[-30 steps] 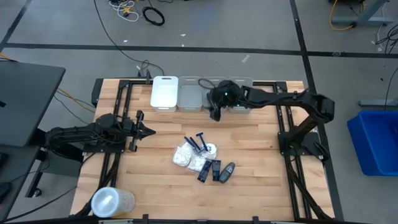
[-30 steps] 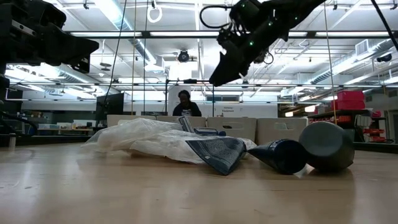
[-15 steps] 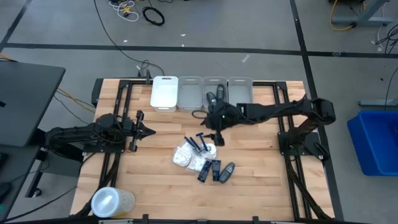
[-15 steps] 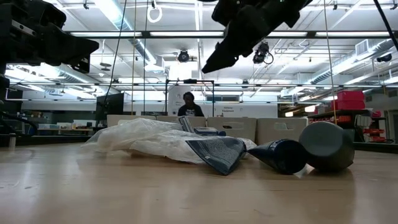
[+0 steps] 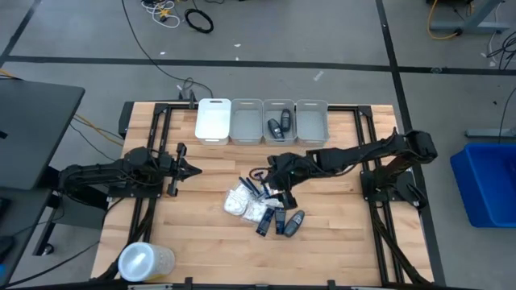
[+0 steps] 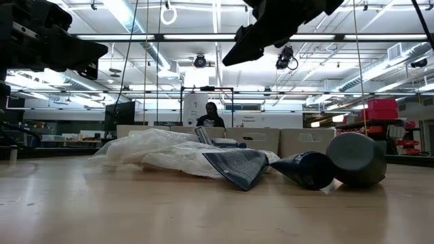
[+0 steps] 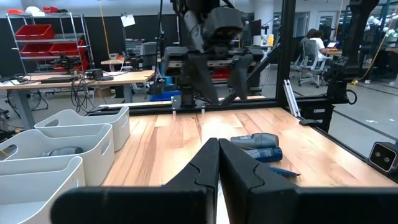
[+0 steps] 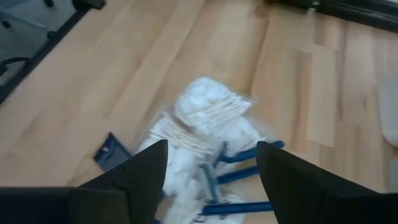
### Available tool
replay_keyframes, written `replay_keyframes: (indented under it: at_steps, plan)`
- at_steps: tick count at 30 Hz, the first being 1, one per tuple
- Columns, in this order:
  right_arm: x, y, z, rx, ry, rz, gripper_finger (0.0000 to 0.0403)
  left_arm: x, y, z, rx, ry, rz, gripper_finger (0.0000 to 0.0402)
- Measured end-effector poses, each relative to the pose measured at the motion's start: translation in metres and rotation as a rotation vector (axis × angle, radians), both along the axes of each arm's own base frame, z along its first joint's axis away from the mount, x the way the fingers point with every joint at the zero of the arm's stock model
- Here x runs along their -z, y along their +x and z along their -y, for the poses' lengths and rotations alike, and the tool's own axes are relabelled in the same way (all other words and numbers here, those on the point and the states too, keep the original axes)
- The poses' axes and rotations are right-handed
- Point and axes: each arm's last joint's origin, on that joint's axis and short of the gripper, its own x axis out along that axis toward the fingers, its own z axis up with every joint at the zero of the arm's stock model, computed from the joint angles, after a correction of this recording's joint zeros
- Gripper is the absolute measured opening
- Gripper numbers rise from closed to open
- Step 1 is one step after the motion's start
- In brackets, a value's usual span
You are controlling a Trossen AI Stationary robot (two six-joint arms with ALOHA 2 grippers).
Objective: Pick & Place Travel size toiletries
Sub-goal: Put the gray deodorant into the middle gray bin
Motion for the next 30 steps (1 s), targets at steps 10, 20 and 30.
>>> replay_keyframes:
  at_steps: [10, 20, 30]
  plan:
    - [0.007, -0.014, -0.032, -0.098, -0.016, -0.115, 0.0246, 0.000, 0.000, 0.000, 0.000, 0.000, 0.000, 0.0016]
    - [0.009, -0.032, -0.078, -0.369, 0.013, -0.156, 0.0305, 0.000, 0.000, 0.000, 0.000, 0.000, 0.000, 0.0016]
    - [0.012, -0.051, -0.113, -0.616, -0.099, -0.142, 0.0317, 0.000, 0.000, 0.000, 0.000, 0.000, 0.000, 0.0016]
